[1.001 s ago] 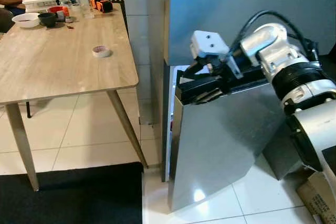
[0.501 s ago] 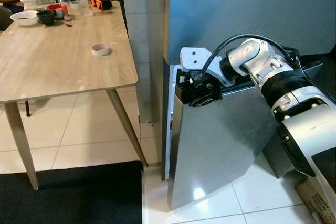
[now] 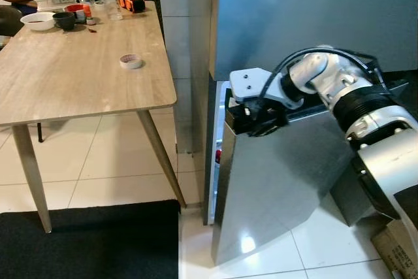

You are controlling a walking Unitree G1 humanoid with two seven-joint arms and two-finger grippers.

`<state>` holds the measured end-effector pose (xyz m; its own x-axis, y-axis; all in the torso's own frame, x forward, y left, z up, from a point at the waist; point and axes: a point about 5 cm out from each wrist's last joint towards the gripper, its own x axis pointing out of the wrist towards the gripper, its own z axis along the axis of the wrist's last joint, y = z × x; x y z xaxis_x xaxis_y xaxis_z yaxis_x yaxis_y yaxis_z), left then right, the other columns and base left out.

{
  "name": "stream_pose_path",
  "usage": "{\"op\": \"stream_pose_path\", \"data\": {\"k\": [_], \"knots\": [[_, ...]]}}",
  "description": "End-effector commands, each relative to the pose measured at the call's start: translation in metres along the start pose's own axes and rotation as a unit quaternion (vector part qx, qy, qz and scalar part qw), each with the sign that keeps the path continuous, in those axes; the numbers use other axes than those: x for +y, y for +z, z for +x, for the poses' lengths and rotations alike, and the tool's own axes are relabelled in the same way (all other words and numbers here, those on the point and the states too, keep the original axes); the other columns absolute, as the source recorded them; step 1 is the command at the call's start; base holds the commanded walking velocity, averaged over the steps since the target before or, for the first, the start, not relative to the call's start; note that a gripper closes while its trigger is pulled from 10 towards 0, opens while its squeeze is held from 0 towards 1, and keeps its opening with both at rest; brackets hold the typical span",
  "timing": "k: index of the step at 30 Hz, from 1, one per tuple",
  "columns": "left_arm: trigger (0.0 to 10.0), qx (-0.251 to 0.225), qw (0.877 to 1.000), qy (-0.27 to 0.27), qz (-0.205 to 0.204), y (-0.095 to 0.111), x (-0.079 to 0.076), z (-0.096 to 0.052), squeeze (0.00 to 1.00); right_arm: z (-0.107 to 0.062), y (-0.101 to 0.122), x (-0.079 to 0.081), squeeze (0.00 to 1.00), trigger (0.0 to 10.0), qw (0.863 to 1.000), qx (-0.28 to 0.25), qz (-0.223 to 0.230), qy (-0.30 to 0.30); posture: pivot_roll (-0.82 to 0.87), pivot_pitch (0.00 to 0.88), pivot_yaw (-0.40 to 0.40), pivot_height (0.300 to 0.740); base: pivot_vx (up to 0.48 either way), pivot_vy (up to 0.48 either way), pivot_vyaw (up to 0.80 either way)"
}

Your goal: Restocking fridge

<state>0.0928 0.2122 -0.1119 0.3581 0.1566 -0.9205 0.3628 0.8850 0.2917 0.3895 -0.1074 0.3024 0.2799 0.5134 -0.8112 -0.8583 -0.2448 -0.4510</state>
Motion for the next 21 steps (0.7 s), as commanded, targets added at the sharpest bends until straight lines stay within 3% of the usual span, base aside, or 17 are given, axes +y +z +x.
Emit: {"op": "stream_pose_path", "data": {"k": [1,10,13,21], "knots": [[10.0,0.002,1.0,-0.001,-0.009,-0.001,-0.006,0.0,0.0,-0.004,-0.022,0.011,0.0,10.0,0.997,0.05,0.023,0.048,-0.08,0.08,-0.091,0.74,0.0,0.0,0.0],[10.0,0.001,1.0,-0.005,-0.007,0.002,-0.008,0.0,0.0,-0.037,-0.041,0.018,0.0,10.0,0.992,0.093,0.028,0.084,-0.09,0.068,-0.091,0.74,0.0,0.0,0.0],[10.0,-0.001,1.0,-0.005,-0.006,0.003,-0.008,0.0,0.0,-0.054,-0.049,0.022,0.0,10.0,0.99,0.11,0.02,0.091,-0.09,0.068,-0.091,0.74,0.0,0.0,0.0],[10.0,-0.003,1.0,-0.004,-0.002,0.007,-0.005,0.001,0.0,-0.061,-0.068,0.035,0.0,10.0,0.98,0.156,0.006,0.123,-0.11,0.059,-0.077,0.74,0.0,0.0,0.0]]}}
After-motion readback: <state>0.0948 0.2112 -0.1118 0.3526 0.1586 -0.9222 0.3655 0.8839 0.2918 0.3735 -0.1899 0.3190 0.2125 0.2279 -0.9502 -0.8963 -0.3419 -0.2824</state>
